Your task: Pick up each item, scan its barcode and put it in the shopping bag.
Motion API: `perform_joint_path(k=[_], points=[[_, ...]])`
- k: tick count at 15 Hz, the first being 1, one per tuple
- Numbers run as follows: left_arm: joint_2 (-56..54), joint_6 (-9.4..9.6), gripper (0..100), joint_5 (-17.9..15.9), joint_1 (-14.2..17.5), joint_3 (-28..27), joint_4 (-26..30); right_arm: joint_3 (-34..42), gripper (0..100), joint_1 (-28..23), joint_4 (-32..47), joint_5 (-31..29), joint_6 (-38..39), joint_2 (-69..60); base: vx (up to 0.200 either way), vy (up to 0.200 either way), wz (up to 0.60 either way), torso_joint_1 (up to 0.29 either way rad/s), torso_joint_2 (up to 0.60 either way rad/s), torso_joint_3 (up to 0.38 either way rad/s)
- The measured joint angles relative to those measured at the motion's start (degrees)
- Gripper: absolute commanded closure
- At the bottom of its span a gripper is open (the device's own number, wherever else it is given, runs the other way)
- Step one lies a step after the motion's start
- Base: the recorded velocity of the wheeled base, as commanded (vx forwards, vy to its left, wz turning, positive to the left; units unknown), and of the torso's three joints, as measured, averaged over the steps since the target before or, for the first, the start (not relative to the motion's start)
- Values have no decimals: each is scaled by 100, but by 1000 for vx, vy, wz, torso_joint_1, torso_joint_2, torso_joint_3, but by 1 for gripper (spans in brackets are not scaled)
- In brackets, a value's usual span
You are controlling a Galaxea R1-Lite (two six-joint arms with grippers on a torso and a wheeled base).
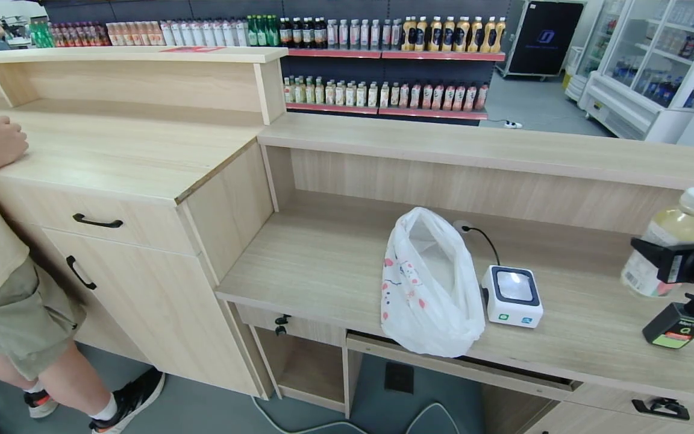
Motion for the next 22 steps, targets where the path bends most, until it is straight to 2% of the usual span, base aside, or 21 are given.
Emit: perform_joint_path(k=[2,5,7,10,13,16,22], points=[[0,0,100,-2,0,0,0,212,100,218,462,-1176,189,-511,0,0,0,0,0,0],[0,0,100,-2,0,0,0,325,100,653,444,-2166,44,-863,0,0,0,0,0,0],[0,2,100,0,0,0,0,354,100,789,385,-2235,-154,-918,0,0,300,1,1,1],[-2,0,100,0,0,0,0,345,100,1156,-394,-2241,-346,-755,0,0,600,2,6,5],[0,0,100,-2,0,0,0,240,100,1409,-852,-1999,-258,-386,0,0,0,0,0,0],[0,0,100,2,0,0,0,63,100,1549,-1141,-1521,104,291,0,0,0,0,0,0],[0,2,100,-2,0,0,0,-413,100,2057,-2147,-1224,341,1957,0,0,0,0,0,0]])
